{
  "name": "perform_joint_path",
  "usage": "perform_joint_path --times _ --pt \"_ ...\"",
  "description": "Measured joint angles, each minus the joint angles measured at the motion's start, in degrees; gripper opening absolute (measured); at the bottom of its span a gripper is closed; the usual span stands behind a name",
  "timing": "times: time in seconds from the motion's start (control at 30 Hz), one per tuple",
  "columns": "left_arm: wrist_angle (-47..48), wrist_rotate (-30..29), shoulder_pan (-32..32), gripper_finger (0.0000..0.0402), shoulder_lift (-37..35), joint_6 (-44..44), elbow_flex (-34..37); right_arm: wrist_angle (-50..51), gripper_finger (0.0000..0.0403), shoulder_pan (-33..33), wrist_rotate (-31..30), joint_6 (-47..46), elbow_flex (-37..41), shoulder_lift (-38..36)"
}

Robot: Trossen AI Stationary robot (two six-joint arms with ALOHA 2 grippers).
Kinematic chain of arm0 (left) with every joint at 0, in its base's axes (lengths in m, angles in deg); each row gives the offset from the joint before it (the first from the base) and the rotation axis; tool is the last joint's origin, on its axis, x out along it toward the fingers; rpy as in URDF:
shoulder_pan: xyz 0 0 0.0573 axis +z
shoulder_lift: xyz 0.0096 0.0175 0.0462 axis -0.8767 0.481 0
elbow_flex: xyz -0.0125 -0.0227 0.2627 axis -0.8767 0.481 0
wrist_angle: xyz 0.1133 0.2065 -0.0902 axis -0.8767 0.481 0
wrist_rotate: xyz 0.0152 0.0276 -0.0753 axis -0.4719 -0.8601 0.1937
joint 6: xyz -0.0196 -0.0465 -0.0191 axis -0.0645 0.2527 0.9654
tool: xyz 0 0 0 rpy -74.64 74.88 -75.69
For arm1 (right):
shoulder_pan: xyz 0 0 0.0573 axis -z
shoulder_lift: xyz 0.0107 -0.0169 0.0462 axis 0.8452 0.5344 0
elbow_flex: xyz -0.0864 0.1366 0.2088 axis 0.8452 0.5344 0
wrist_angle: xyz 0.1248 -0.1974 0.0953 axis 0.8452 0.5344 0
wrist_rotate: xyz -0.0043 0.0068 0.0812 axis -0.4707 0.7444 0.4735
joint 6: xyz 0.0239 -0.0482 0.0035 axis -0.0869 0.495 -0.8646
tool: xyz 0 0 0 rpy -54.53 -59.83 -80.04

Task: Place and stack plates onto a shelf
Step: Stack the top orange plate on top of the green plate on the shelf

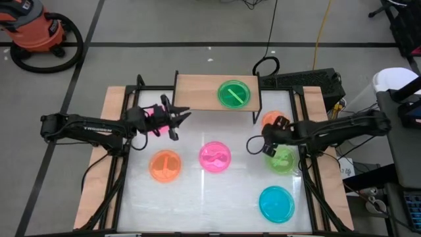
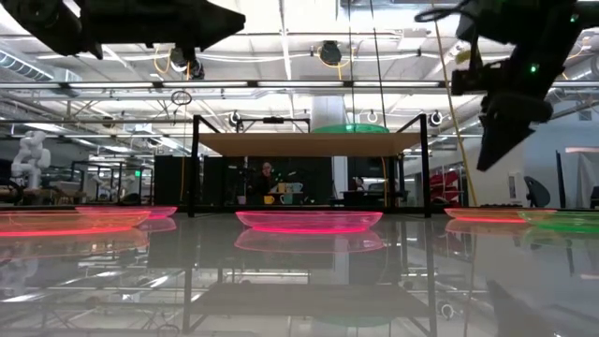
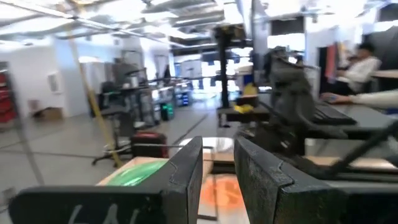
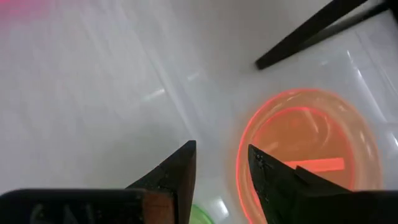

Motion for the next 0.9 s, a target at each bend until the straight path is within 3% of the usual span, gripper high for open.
perform_joint_path --times 0.3,0.47,0.7,0.9 --pt "-1.6 -4.1 0.0 0.0099 0.0 0.9 -0.1 -1.6 0.0128 0.6 -0.3 -0.8 1.3 7.0" --pt "-2.7 -9.6 0.0 0.0099 0.0 3.3 -0.1 -3.1 0.0128 4.2 -0.6 -0.8 1.4 9.3" --pt "-2.9 -11.5 0.0 0.0099 0.0 3.4 -0.1 -2.4 0.0128 8.3 -0.1 -0.8 1.4 11.9" --pt "-1.5 -13.2 0.0 0.0099 0.0 8.5 -0.1 -2.1 0.0128 9.7 -0.1 -0.5 1.4 14.3"
